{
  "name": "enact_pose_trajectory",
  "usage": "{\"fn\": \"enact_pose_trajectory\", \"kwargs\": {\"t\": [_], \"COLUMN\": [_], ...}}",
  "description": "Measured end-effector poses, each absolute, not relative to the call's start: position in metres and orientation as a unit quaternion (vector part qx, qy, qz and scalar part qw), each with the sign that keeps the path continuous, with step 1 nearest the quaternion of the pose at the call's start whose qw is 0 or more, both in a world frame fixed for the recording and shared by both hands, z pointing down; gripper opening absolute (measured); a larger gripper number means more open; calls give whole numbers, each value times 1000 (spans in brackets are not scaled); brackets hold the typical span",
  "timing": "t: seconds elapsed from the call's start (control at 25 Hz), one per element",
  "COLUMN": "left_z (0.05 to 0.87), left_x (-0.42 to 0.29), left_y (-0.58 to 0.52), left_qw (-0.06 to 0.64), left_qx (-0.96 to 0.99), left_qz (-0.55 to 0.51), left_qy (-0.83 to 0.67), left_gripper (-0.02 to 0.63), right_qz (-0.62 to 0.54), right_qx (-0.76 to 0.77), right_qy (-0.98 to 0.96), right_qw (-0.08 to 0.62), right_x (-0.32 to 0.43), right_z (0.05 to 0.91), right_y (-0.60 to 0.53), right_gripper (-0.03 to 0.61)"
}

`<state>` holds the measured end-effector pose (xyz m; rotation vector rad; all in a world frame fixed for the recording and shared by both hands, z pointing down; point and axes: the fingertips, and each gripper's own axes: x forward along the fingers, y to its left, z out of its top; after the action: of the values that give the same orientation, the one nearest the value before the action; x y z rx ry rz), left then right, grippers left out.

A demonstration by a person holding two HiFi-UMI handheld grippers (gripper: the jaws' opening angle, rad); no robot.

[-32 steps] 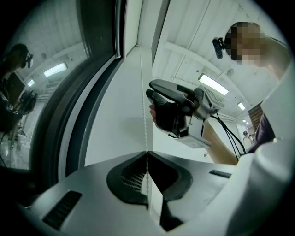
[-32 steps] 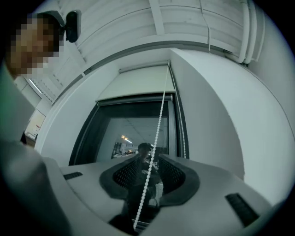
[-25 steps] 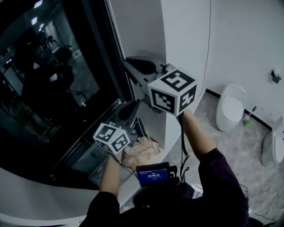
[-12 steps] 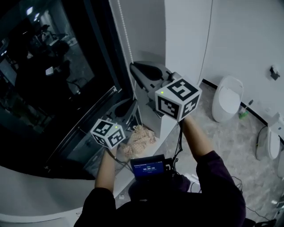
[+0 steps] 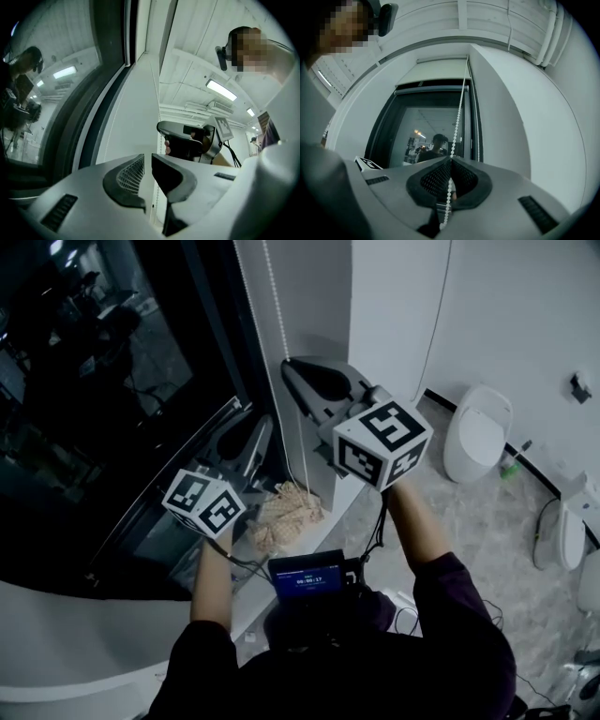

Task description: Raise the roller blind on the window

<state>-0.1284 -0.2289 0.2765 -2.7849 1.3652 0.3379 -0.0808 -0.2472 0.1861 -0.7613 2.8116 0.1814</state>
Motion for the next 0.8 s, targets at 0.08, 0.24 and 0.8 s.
{"fn": "enact_pose_trajectory", "kwargs": {"t": [0.08,0.24,0.8], "left_z": [272,260,223], "left_x": [-127,-126,-132], "left_y": [-230,-233,-246], "left_qw": [14,26,54], "left_qx": [-892,-891,-882], "left_qz": [109,117,121], "left_qy": [438,439,453], "left_gripper": [14,14,14], "right_qz": [62,94,65], "right_qx": [-265,-268,-274], "right_qy": [956,954,953], "right_qw": [113,99,115], "right_x": [-80,-87,-97], "right_z": [187,181,184], "right_y": [-251,-251,-278], "right_gripper": [9,9,11]}}
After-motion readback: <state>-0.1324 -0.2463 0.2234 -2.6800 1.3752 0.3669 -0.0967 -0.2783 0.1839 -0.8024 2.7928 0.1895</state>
